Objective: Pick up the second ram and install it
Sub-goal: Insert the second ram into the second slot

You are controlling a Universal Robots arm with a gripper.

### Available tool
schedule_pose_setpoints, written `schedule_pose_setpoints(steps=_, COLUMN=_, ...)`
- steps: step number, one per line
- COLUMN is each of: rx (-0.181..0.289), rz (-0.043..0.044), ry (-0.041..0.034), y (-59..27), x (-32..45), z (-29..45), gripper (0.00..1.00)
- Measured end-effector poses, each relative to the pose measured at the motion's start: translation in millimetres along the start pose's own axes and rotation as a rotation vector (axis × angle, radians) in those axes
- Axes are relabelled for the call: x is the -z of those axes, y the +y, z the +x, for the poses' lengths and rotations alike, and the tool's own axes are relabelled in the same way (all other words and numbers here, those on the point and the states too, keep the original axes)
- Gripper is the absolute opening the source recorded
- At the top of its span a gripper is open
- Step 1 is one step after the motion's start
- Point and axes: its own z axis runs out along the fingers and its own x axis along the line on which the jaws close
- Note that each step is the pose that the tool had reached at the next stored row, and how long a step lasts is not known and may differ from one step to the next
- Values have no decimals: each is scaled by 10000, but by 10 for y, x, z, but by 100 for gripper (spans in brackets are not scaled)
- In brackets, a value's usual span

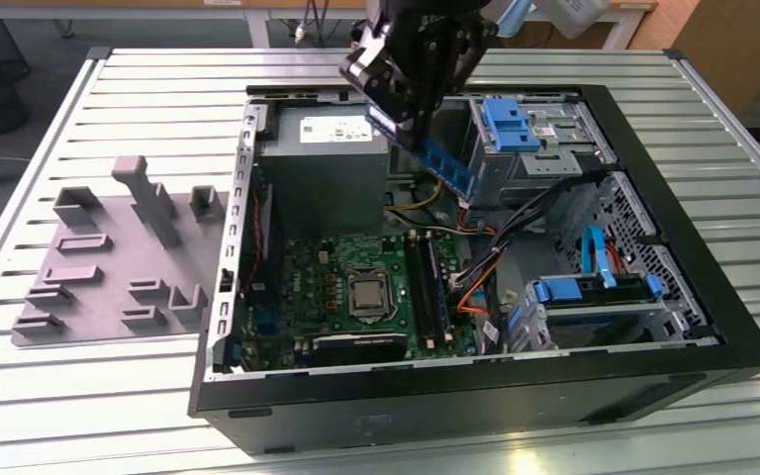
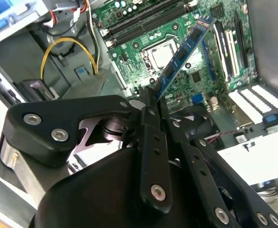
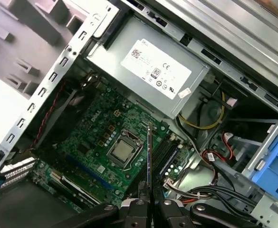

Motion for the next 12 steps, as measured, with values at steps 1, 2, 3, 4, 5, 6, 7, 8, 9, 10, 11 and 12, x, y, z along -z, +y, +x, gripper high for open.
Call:
schedule_pose_setpoints(steps=1, rx=-179, rz=1, ry=0, y=0, x=-1, z=0, gripper=14)
schedule_pose_setpoints(steps=2, rx=-352, rz=1, ry=-1, y=0, x=-2, z=0, gripper=14)
schedule_pose_setpoints(steps=3, rx=-521, rz=2, ry=0, y=0, x=-3, z=0, gripper=14)
schedule_pose_setpoints(steps=4, rx=-692, rz=2, ry=-1, y=0, x=-4, z=0, gripper=14)
schedule_pose_setpoints(steps=5, rx=-863, rz=3, ry=-1, y=0, x=-4, z=0, gripper=14)
schedule_pose_setpoints(steps=6, rx=-1033, rz=3, ry=-1, y=0, x=-5, z=0, gripper=14)
schedule_pose_setpoints(steps=7, rx=-1221, rz=4, ry=-1, y=0, x=-6, z=0, gripper=14)
schedule_pose_setpoints(steps=8, rx=-1390, rz=4, ry=-2, y=0, x=-7, z=0, gripper=14)
schedule_pose_setpoints(steps=9, rx=-1562, rz=5, ry=-2, y=0, x=-8, z=0, gripper=14)
schedule_pose_setpoints(steps=10, rx=-1731, rz=5, ry=-2, y=0, x=-9, z=0, gripper=14)
schedule_pose_setpoints(steps=11, rx=-1905, rz=5, ry=-3, y=0, x=-10, z=0, gripper=14)
schedule_pose_setpoints(steps=12, rx=-2076, rz=6, ry=-2, y=0, x=-10, z=0, gripper=14)
